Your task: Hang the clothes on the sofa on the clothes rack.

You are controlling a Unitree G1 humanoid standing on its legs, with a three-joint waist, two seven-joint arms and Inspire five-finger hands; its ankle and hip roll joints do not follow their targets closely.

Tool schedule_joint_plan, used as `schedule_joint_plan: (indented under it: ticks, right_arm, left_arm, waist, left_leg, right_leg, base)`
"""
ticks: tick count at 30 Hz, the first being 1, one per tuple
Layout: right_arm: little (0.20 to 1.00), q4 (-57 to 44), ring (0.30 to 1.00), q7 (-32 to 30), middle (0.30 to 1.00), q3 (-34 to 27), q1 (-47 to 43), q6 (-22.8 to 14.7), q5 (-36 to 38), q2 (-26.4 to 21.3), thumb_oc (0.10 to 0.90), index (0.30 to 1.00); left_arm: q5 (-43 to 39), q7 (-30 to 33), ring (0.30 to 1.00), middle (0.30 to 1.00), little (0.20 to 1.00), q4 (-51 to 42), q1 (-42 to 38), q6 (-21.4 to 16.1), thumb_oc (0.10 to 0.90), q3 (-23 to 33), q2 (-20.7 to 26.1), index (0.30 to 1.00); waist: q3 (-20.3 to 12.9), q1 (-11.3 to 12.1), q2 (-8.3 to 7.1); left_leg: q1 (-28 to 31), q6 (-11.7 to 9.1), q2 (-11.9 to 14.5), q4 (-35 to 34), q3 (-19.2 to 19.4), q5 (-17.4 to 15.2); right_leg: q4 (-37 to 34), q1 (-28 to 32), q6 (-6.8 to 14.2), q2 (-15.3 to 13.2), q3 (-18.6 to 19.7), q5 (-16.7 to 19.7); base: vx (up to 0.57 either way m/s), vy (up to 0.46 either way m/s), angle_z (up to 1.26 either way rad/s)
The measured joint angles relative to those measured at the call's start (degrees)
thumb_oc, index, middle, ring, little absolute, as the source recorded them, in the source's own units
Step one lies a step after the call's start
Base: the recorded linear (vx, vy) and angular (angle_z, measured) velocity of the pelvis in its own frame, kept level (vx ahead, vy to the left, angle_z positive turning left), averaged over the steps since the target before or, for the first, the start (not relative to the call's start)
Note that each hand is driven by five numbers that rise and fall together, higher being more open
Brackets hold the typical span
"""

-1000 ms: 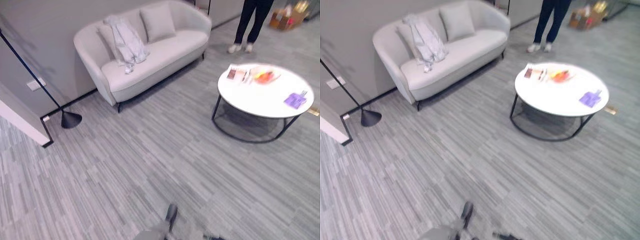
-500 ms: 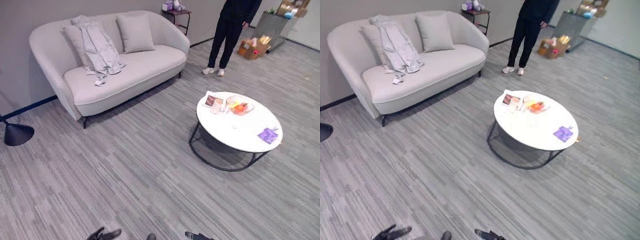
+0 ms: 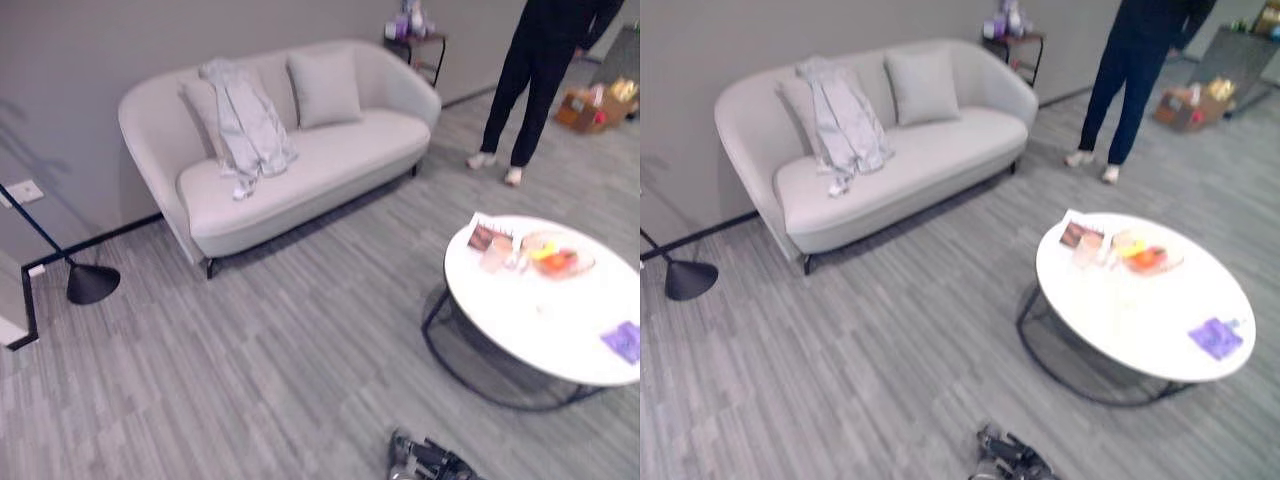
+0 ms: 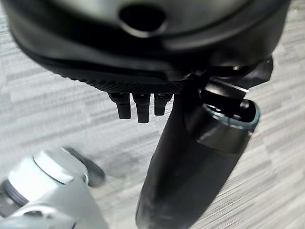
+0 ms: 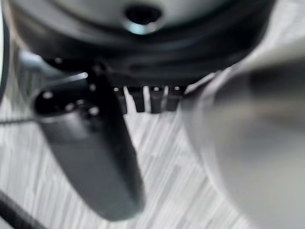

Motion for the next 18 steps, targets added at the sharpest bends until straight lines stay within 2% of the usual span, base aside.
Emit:
schedule_joint_plan:
  ticks: [1,2,3,5,6,7,8,9,10,11,12,13,14,15,16,17,18]
  right_arm:
    - [0.900,-0.06,0.900,0.14,0.900,1.56,0.06,0.53,-0.56,0.09,0.800,0.900]
    - [0.900,-0.34,0.900,0.27,0.900,4.49,-0.08,0.52,-1.64,0.18,0.800,0.900]
    - [0.900,-0.73,0.900,0.31,0.900,6.72,-0.39,0.33,-2.94,0.19,0.800,0.900]
    - [0.900,-1.68,0.900,0.00,0.900,10.64,-1.18,0.36,-6.25,0.18,0.800,0.900]
    - [0.900,-2.95,0.900,-0.09,0.900,12.45,-1.19,0.46,-8.00,-0.31,0.800,0.900]
    - [0.900,-4.22,0.900,-0.17,0.900,14.07,-1.29,0.40,-9.64,-0.79,0.800,0.900]
    - [0.900,-4.61,0.900,-0.22,0.900,14.92,-2.13,0.26,-10.35,-0.79,0.800,0.900]
    - [0.900,-4.54,0.900,-0.18,0.900,14.96,-3.13,0.24,-10.96,-0.06,0.800,0.900]
    - [0.900,-4.58,0.900,-0.14,0.900,15.40,-4.33,0.21,-11.43,0.47,0.800,0.900]
    - [0.900,-4.51,0.900,-0.15,0.900,15.17,-5.35,0.17,-12.09,1.24,0.800,0.900]
    - [0.900,-4.50,0.900,-0.18,0.900,13.98,-5.67,0.16,-12.35,1.43,0.800,0.900]
    - [0.900,-4.39,0.900,-0.27,0.900,13.15,-5.70,0.23,-12.67,0.74,0.800,0.900]
    - [0.900,-4.33,0.900,-0.34,0.900,12.44,-6.13,0.23,-13.16,-0.07,0.800,0.900]
    - [0.900,-4.13,0.900,-0.65,0.900,11.75,-6.24,0.14,-13.44,-0.76,0.800,0.900]
    - [0.900,-2.71,0.900,-1.28,0.900,11.17,-6.46,-0.38,-13.44,-0.97,0.800,0.900]
    - [0.900,-2.01,0.900,-1.68,0.900,10.46,-5.93,-0.46,-13.44,-1.01,0.800,0.900]
    - [0.900,-2.29,0.900,-2.02,0.900,10.16,-5.86,-0.28,-13.45,-0.59,0.800,0.900]
  left_arm:
    - [0.01,-0.17,0.900,0.900,0.900,0.10,0.49,-0.36,0.800,0.15,-0.32,0.900]
    - [-0.03,-0.18,0.900,0.900,0.900,0.03,0.31,-0.64,0.800,0.62,-0.71,0.900]
    - [-0.18,-0.16,0.900,0.900,0.900,0.01,0.03,-0.65,0.800,0.74,-0.98,0.900]
    - [-0.19,0.03,0.900,0.900,0.900,-1.61,-1.51,-1.13,0.800,0.70,-0.95,0.900]
    - [-0.26,0.03,0.900,0.900,0.900,-3.13,-1.55,-1.35,0.800,0.70,-0.95,0.900]
    - [-0.43,0.04,0.900,0.900,0.900,-4.64,-2.15,-1.38,0.800,0.66,-1.05,0.900]
    - [-1.03,-0.01,0.900,0.900,0.900,-5.13,-3.22,-1.47,0.800,0.88,-0.85,0.900]
    - [-1.29,0.14,0.900,0.900,0.900,-5.28,-4.13,-1.60,0.800,0.95,-0.52,0.900]
    - [-2.11,0.56,0.900,0.900,0.900,-5.41,-4.99,-2.09,0.800,1.93,-0.25,0.900]
    - [-2.35,0.98,0.900,0.900,0.900,-6.25,-5.39,-2.42,0.800,2.93,0.56,0.900]
    - [-2.27,0.78,0.900,0.900,0.900,-6.81,-5.68,-2.65,0.800,3.21,1.20,0.900]
    - [-2.19,0.78,0.900,0.900,0.900,-6.73,-6.25,-2.44,0.800,2.67,1.30,0.900]
    - [-2.18,0.55,0.900,0.900,0.900,-6.54,-5.62,-2.22,0.800,2.72,1.14,0.900]
    - [-2.21,0.68,0.900,0.900,0.900,-5.83,-4.58,-2.19,0.800,2.88,0.84,0.900]
    - [-2.22,0.80,0.900,0.900,0.900,-3.52,-3.80,-1.94,0.800,3.54,0.67,0.900]
    - [-2.24,1.08,0.900,0.900,0.900,-1.96,-2.55,-1.21,0.800,4.38,0.49,0.900]
    - [-2.27,1.08,0.900,0.900,0.900,-0.46,-0.43,-0.89,0.800,5.79,0.78,0.900]
  waist:
    - [-0.57,1.16,-0.47]
    - [-0.77,1.86,-1.61]
    - [-0.78,2.49,-2.77]
    - [0.40,4.41,-5.00]
    - [0.88,5.70,-5.34]
    - [1.73,6.48,-5.08]
    - [3.01,7.36,-5.58]
    - [3.98,7.90,-6.82]
    - [5.52,8.46,-8.08]
    - [6.98,9.22,-8.60]
    - [7.43,8.48,-9.02]
    - [8.03,8.15,-8.16]
    - [9.17,8.96,-5.94]
    - [9.17,8.96,-3.89]
    - [8.73,8.85,-2.07]
    - [8.57,9.30,-0.04]
    - [7.99,9.68,0.75]
  left_leg:
    - [-1.46,-1.79,0.58,4.07,0.19,1.05]
    - [-3.51,-3.42,0.77,9.32,-0.13,2.10]
    - [-5.73,-3.83,0.94,13.78,-0.34,1.76]
    - [-10.65,-3.29,0.65,21.03,-1.54,1.42]
    - [-13.86,-3.49,0.43,26.72,-1.46,1.92]
    - [-18.10,-4.73,0.59,35.95,-1.20,2.68]
    - [-23.99,-3.93,1.23,44.97,1.10,2.32]
    - [-28.96,-3.06,1.54,49.69,3.72,2.50]
    - [-32.54,-2.35,2.14,51.63,6.21,2.91]
    - [-37.30,-1.64,3.44,49.30,11.48,2.44]
    - [-41.41,-1.33,4.01,43.56,15.94,2.48]
    - [-43.89,-0.88,2.66,35.12,18.41,3.05]
    - [-44.81,-1.03,1.39,25.59,19.23,4.51]
    - [-43.91,-1.84,0.04,12.41,19.88,6.36]
    - [-42.98,-3.84,-0.59,2.03,21.20,8.44]
    - [-43.23,-3.63,-0.55,0.86,22.13,8.66]
    - [-42.26,-3.25,-1.43,0.85,21.27,9.95]
  right_leg:
    - [-1.55,2.16,-1.53,1.20,-1.17,-0.31]
    - [-3.62,4.20,-2.54,1.97,-2.29,-0.86]
    - [-5.44,5.96,-3.87,2.71,-2.90,-1.76]
    - [-8.74,10.01,-6.47,4.26,-4.47,-3.61]
    - [-10.48,11.97,-7.33,5.28,-4.75,-4.48]
    - [-11.11,13.90,-7.73,6.40,-5.37,-5.38]
    - [-11.08,15.55,-8.11,6.80,-5.88,-6.70]
    - [-11.11,16.44,-8.77,6.21,-6.53,-7.15]
    - [-11.10,17.91,-8.96,5.54,-6.99,-7.31]
    - [-11.44,19.06,-9.04,4.52,-7.57,-9.79]
    - [-11.51,19.90,-7.68,3.20,-9.00,-10.78]
    - [-11.53,20.73,-6.54,2.50,-10.55,-11.53]
    - [-11.55,22.88,-4.93,2.38,-10.65,-12.79]
    - [-11.56,24.10,-3.50,2.50,-10.73,-14.02]
    - [-11.55,25.22,-2.39,2.75,-10.99,-15.25]
    - [-11.54,26.68,-0.93,3.14,-10.08,-16.47]
    - [-11.57,28.49,0.14,3.12,-8.37,-18.80]
  base:
    - [0.36,-0.230,0.27]
    - [0.31,-0.199,0.31]
    - [0.33,-0.229,0.37]
    - [0.32,-0.243,0.50]
    - [0.21,-0.229,0.43]
    - [0.13,-0.219,0.30]
    - [0.17,-0.216,0.26]
    - [0.31,-0.161,0.18]
    - [0.25,-0.067,0.12]
    - [0.25,0.003,0.40]
    - [0.22,0.068,0.67]
    - [0.46,0.155,0.55]
    - [0.38,0.125,0.18]
    - [0.51,0.150,-0.17]
    - [0.26,0.065,-0.33]
    - [0.55,0.161,-0.41]
    - [0.29,0.095,-0.35]
